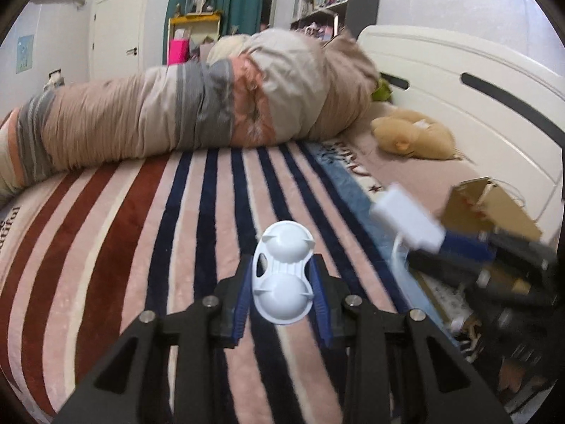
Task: Organize rigid objects
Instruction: 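Carry the adapter and eye-mask case into the box and open both grippers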
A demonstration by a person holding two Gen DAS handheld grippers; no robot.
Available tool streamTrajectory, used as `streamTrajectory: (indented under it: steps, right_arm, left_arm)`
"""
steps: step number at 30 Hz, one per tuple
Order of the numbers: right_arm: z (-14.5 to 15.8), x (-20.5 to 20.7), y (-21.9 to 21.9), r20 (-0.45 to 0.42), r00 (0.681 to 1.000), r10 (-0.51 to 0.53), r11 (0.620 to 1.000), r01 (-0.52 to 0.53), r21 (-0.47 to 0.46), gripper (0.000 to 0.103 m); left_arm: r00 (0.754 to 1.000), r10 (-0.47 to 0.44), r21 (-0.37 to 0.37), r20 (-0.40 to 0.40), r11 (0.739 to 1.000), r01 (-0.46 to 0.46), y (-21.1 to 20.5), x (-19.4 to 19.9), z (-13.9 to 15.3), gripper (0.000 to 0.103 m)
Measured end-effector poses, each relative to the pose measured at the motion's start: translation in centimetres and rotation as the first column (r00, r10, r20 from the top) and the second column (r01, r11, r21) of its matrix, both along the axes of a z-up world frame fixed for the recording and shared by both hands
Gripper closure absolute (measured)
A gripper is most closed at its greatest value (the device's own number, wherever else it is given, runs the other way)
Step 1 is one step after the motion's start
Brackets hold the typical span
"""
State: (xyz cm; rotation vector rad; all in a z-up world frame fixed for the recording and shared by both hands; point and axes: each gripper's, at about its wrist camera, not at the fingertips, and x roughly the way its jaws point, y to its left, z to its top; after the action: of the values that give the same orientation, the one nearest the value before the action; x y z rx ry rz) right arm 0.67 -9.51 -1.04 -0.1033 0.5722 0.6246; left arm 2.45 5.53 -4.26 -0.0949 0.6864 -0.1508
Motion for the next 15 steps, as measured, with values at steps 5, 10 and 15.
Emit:
streamTrajectory:
  steps: [5, 10, 15]
  right_arm:
    - [5.1, -2.0, -4.4, 0.125, 0.990, -0.065, 0.997, 0.059, 0.051, 0.079]
    - [7.1, -2.6, -10.1, 0.163, 0.970, -0.182, 0.983, 0.176, 0.049, 0.079]
    - [4.6, -0.6, -15.1, 0.055, 0.956, -0.288, 0.958, 0.288, 0.009, 0.079]
  left_arm:
    - [0.999, -0.036, 0.005, 0.041, 0.999, 0.036, -2.3, -1.8, 2.2, 0.074]
    - [0.994, -0.088, 0.020, 0.065, 0.996, 0.087, -5.3, -2.4, 3.8, 0.074]
    - [0.987, -0.148, 0.030, 0.068, 0.989, 0.147, -8.7, -2.1, 4.8, 0.074]
